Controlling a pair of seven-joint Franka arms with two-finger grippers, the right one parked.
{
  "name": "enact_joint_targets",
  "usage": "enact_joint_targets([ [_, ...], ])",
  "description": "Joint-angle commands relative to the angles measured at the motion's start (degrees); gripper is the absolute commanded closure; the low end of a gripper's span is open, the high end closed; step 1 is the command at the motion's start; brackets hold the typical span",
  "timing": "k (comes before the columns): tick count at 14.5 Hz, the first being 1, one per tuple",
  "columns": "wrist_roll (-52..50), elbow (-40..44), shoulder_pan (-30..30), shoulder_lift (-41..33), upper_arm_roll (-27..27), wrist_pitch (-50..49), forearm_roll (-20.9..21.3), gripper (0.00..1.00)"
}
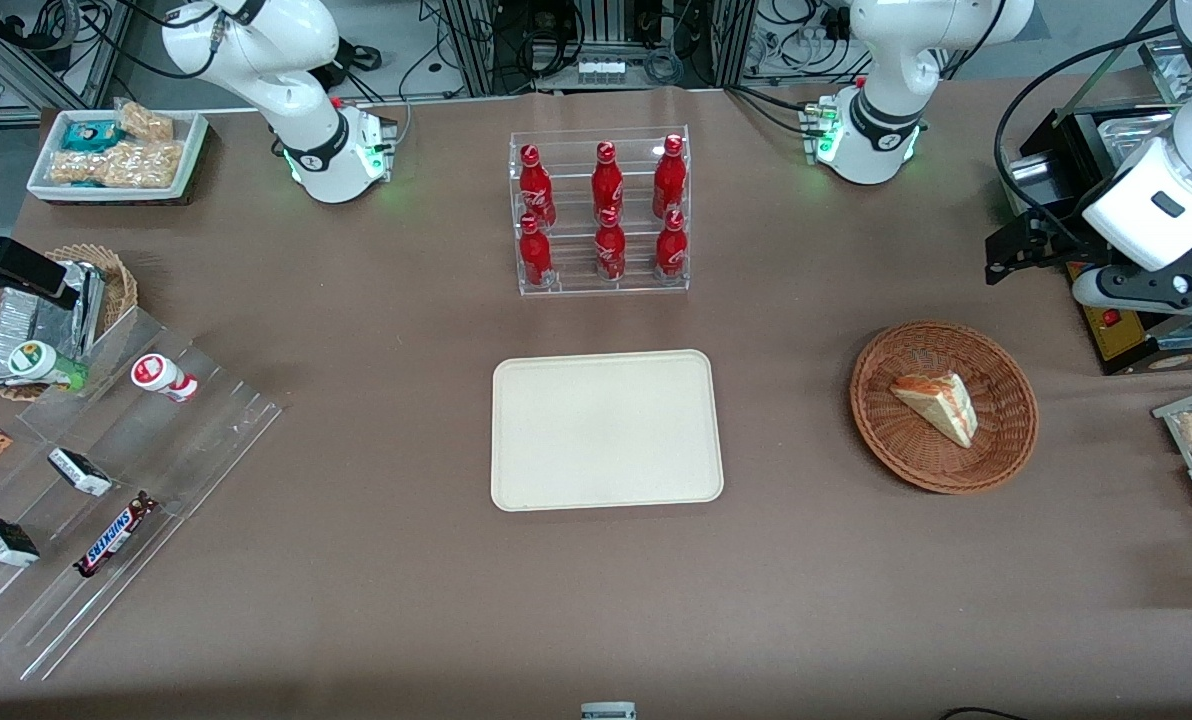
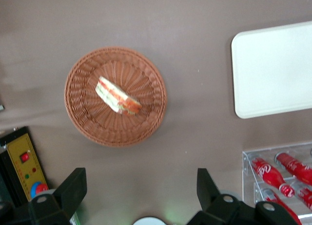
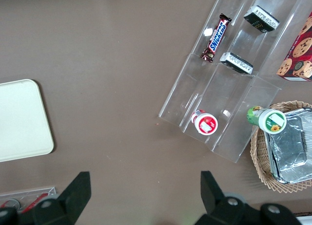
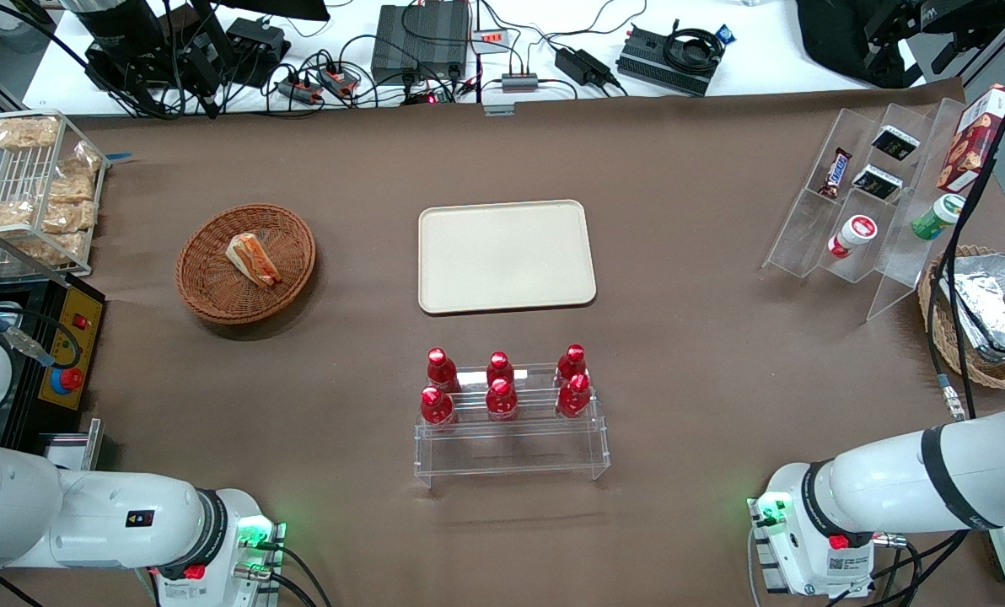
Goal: Place sandwich from basket to tray
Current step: 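Move the left gripper over the wicker basket above the sandwich, then lower the open left gripper and close it on the wrapped sandwich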
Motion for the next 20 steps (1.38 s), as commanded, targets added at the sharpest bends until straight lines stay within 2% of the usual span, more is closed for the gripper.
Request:
enact_joint_targets([
  [1,-0.1,-0.5,0.0,0.2,0.2,-2.0,0.1,0.00],
  [3,0.1,-4.1,0.3,1.6,0.3,-0.4,0.8,0.00],
  [6,-0.4,-14.2,0.5,2.0,0.6,11.5,2.3,0.00],
  [12,-2.0,-28.4,8.2,4.2,1.1,28.9,2.5,0.00],
  [14,-12.6,-28.8,8.3,7.1,1.2,31.4,2.6,0.00],
  [18,-47.3,-29.0,7.5,11.9,0.9,37.4,3.1,0.00],
  [20,-56.2,-29.2,6.5,13.6,0.7,41.0,3.3,0.00],
])
